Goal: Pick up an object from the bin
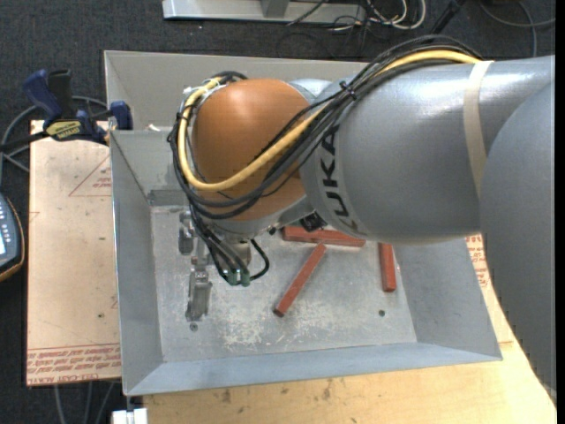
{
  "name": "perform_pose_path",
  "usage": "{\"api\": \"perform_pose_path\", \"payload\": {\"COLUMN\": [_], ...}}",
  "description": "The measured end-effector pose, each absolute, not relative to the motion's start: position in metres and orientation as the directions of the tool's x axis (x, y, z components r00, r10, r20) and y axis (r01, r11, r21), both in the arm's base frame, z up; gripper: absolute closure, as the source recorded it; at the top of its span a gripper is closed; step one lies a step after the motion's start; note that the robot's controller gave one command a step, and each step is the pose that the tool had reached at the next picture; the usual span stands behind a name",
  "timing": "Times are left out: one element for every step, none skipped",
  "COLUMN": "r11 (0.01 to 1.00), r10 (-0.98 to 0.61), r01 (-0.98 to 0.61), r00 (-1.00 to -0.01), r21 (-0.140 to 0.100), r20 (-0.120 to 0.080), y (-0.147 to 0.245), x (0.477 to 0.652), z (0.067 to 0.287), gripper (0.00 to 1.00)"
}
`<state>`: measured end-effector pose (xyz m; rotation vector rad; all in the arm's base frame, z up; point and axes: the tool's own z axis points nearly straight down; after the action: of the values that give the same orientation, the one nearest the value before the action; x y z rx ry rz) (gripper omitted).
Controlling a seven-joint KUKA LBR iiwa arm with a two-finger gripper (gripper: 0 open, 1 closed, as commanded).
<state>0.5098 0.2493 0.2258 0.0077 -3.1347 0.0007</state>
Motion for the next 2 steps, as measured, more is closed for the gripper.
{"api": "perform_pose_path", "payload": {"r11": [0.997, 0.993], "r10": [-0.072, -0.115], "r01": [-0.072, -0.115], "r00": [-0.997, -0.993], "r21": [-0.003, -0.003], "r20": [0.008, -0.008], "y": [0.192, 0.109], "x": [0.513, 0.596], "z": [0.106, 0.108], "gripper": [0.0, 0.0]}}
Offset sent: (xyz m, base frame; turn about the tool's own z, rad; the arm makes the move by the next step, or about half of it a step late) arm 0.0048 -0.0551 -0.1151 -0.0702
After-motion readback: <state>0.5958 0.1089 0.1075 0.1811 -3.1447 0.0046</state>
